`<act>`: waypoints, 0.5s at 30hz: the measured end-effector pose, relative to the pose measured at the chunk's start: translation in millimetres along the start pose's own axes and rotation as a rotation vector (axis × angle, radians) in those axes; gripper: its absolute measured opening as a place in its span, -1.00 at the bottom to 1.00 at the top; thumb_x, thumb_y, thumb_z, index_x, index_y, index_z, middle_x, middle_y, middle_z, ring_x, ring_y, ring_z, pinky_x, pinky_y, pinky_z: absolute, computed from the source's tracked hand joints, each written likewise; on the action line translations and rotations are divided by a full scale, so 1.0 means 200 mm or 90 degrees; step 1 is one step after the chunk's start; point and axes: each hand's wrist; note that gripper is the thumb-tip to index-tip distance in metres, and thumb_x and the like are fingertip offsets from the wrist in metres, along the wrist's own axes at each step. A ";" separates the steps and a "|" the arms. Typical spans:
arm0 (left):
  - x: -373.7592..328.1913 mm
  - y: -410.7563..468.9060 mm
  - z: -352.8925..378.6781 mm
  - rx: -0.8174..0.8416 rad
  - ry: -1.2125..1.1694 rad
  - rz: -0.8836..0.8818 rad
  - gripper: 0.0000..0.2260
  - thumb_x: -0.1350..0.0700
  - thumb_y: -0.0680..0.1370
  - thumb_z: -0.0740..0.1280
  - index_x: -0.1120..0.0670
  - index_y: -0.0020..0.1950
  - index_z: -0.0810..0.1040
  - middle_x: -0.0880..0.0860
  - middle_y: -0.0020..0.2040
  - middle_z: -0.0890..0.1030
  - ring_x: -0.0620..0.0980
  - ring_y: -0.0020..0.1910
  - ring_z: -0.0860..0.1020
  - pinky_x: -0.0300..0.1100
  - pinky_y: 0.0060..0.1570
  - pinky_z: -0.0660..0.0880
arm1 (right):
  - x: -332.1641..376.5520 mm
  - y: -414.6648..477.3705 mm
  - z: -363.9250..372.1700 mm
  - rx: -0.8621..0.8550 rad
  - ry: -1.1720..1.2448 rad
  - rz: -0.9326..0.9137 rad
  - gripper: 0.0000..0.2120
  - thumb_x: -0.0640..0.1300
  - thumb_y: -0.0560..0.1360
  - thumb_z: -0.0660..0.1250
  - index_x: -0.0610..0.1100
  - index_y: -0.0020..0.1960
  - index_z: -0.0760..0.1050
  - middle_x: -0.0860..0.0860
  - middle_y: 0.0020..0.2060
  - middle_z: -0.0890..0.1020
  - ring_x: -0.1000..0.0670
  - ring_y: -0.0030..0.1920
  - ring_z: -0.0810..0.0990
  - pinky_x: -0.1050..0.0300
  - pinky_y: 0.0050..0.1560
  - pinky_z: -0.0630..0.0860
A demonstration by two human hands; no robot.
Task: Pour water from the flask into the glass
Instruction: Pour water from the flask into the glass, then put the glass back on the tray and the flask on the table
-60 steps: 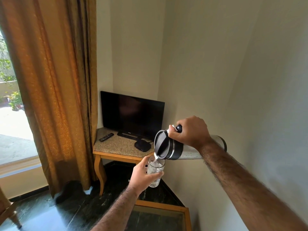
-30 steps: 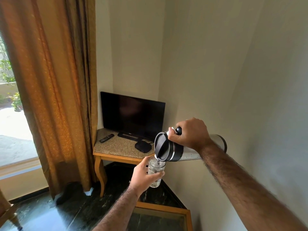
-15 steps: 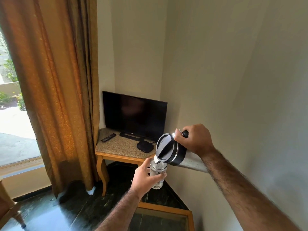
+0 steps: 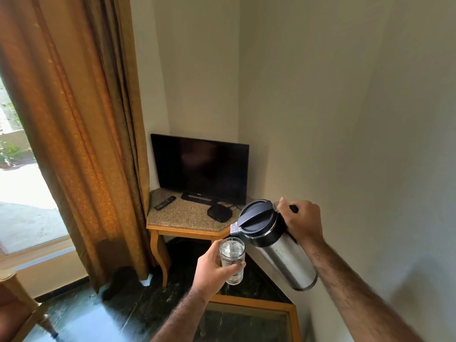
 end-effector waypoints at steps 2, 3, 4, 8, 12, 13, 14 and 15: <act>0.02 0.01 0.01 -0.009 0.008 -0.006 -0.48 -0.06 0.31 0.68 -0.16 0.22 0.62 -0.29 0.08 0.73 -0.32 0.09 0.67 -0.54 -0.10 0.55 | -0.07 -0.03 0.04 -0.012 0.027 0.046 -0.37 0.24 0.51 0.25 -0.24 -0.47 0.25 0.10 -0.59 0.22 0.06 -0.52 0.19 0.05 -0.42 0.16; 0.04 0.01 0.01 -0.011 0.012 -0.007 -0.49 -0.06 0.31 0.67 -0.17 0.22 0.62 -0.29 0.07 0.73 -0.31 0.09 0.67 -0.54 -0.08 0.54 | -0.09 -0.05 0.06 -0.014 0.039 0.063 -0.37 0.24 0.50 0.26 -0.26 -0.45 0.28 0.08 -0.58 0.23 0.05 -0.51 0.21 0.05 -0.41 0.17; 0.05 0.01 0.01 -0.012 0.014 -0.010 -0.49 -0.06 0.31 0.67 -0.18 0.21 0.62 -0.28 0.07 0.73 -0.30 0.09 0.67 -0.53 -0.09 0.55 | -0.11 -0.08 0.08 -0.012 0.050 0.082 -0.37 0.25 0.49 0.26 -0.25 -0.46 0.30 0.10 -0.58 0.24 0.07 -0.52 0.21 0.05 -0.41 0.18; 0.12 0.02 0.03 -0.017 0.021 -0.022 -0.46 -0.05 0.33 0.68 -0.16 0.26 0.61 -0.15 0.06 0.75 -0.24 0.10 0.68 -0.39 -0.03 0.59 | -0.18 -0.22 0.14 0.010 0.136 0.202 -0.44 0.27 0.48 0.30 -0.09 -0.51 0.36 0.14 -0.62 0.30 0.13 -0.55 0.27 0.25 -0.48 0.19; 0.24 0.02 0.05 -0.021 0.019 -0.049 -0.45 -0.03 0.34 0.69 -0.17 0.27 0.60 -0.14 0.10 0.73 -0.17 0.14 0.66 -0.27 0.05 0.59 | -0.30 -0.41 0.18 0.022 0.277 0.351 -0.43 0.10 0.57 0.47 0.02 -0.51 0.29 0.17 -0.54 0.29 0.12 -0.49 0.26 0.16 -0.39 0.22; 0.27 0.02 0.06 -0.024 0.019 -0.057 -0.47 -0.03 0.33 0.70 -0.21 0.23 0.59 -0.15 0.10 0.73 -0.16 0.15 0.65 -0.26 0.06 0.59 | -0.32 -0.45 0.18 0.021 0.327 0.381 -0.44 0.05 0.56 0.50 0.01 -0.49 0.30 0.15 -0.53 0.31 0.11 -0.48 0.26 0.16 -0.39 0.22; 0.32 0.03 0.06 -0.027 0.021 -0.065 -0.48 -0.02 0.33 0.70 -0.24 0.20 0.58 -0.16 0.09 0.72 -0.15 0.15 0.64 -0.23 0.07 0.60 | -0.34 -0.50 0.20 0.025 0.373 0.406 -0.48 0.05 0.52 0.53 0.01 -0.47 0.31 0.10 -0.51 0.31 0.09 -0.48 0.25 0.17 -0.41 0.21; 0.36 0.03 0.07 -0.029 0.023 -0.075 -0.49 0.00 0.33 0.70 -0.25 0.18 0.57 -0.16 0.09 0.72 -0.14 0.16 0.64 -0.18 0.10 0.62 | -0.37 -0.54 0.21 0.032 0.409 0.431 -0.50 0.05 0.48 0.55 0.01 -0.44 0.31 0.06 -0.49 0.29 0.07 -0.48 0.23 0.18 -0.44 0.19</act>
Point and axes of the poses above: each hand's wrist, its own y-axis towards the middle knuckle, its own z-axis out of the palm, x = y × z
